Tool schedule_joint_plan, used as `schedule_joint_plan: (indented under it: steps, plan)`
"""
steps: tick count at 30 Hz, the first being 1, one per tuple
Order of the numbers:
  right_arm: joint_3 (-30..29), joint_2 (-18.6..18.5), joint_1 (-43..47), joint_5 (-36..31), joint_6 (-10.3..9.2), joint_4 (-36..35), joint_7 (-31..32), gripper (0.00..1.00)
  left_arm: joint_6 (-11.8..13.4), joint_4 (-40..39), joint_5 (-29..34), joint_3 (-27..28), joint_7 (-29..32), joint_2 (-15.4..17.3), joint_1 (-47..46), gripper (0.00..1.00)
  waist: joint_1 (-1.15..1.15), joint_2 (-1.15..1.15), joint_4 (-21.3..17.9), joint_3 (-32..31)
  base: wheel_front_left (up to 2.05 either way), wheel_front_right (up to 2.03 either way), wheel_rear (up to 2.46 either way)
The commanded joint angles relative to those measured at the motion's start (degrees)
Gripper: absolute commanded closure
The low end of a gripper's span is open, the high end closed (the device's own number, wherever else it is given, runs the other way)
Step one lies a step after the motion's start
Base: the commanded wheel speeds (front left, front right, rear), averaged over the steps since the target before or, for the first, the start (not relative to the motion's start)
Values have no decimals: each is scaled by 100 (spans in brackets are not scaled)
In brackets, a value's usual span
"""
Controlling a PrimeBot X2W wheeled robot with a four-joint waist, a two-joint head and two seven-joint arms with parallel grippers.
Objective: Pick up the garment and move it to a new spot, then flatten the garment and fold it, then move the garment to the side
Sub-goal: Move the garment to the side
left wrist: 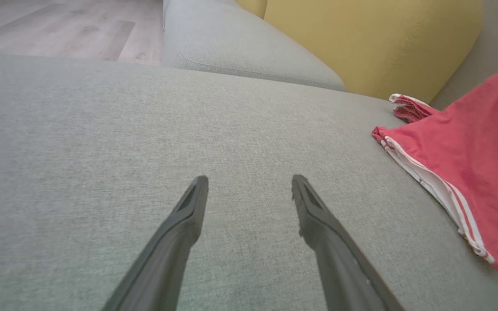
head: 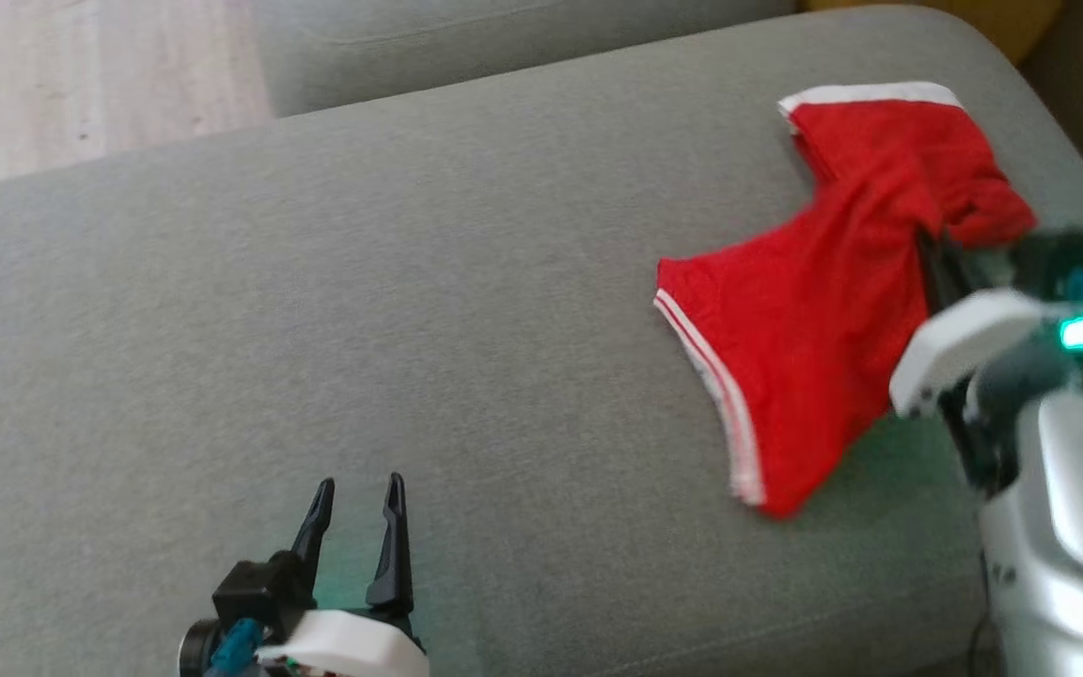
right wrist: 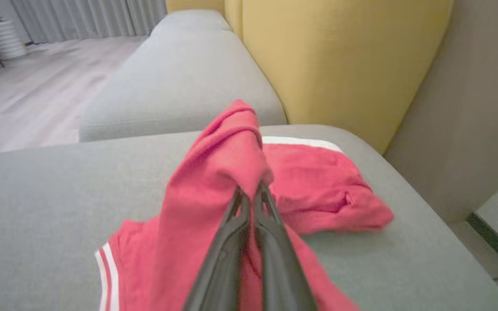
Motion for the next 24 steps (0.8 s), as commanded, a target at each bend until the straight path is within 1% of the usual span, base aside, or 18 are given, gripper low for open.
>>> schedule_joint_plan:
  steps: [1, 6, 13, 18, 22, 23, 24]
  plan:
    - [178, -164, -526, -31, 37, -228, 78, 100, -12, -136, 5, 194, -89, -12, -178, 0, 0, 0, 183, -64, 0, 0, 0]
    - [102, -455, -1116, -63, 37, 57, 313, 100, -35, -126, 29, 203, -105, -54, -159, 0, 0, 0, 538, -41, 0, 0, 0]
    - [-276, -880, -1793, -114, 37, 647, 432, 100, -59, -115, 74, 225, -118, -64, -160, 0, 0, 0, 966, 127, 0, 0, 0]
    - [-603, -1259, -2224, -202, 37, 1097, 408, 100, -58, -168, 135, 236, -121, -40, -250, 0, 0, 0, 1177, 286, 0, 0, 0]
    - [-977, -1556, -2474, -312, 37, 1425, 401, 100, -42, -220, 175, 229, -99, 0, -319, 0, 0, 0, 1289, 446, 0, 0, 0]
    - [-977, -1556, -2474, -312, 37, 1425, 401, 100, -42, -220, 175, 229, -99, 0, -319, 0, 0, 0, 1289, 446, 0, 0, 0]
    - [-1067, -1648, -2513, -345, 37, 1530, 390, 100, -39, -232, 184, 222, -89, 6, -337, 0, 0, 0, 1318, 485, 0, 0, 0]
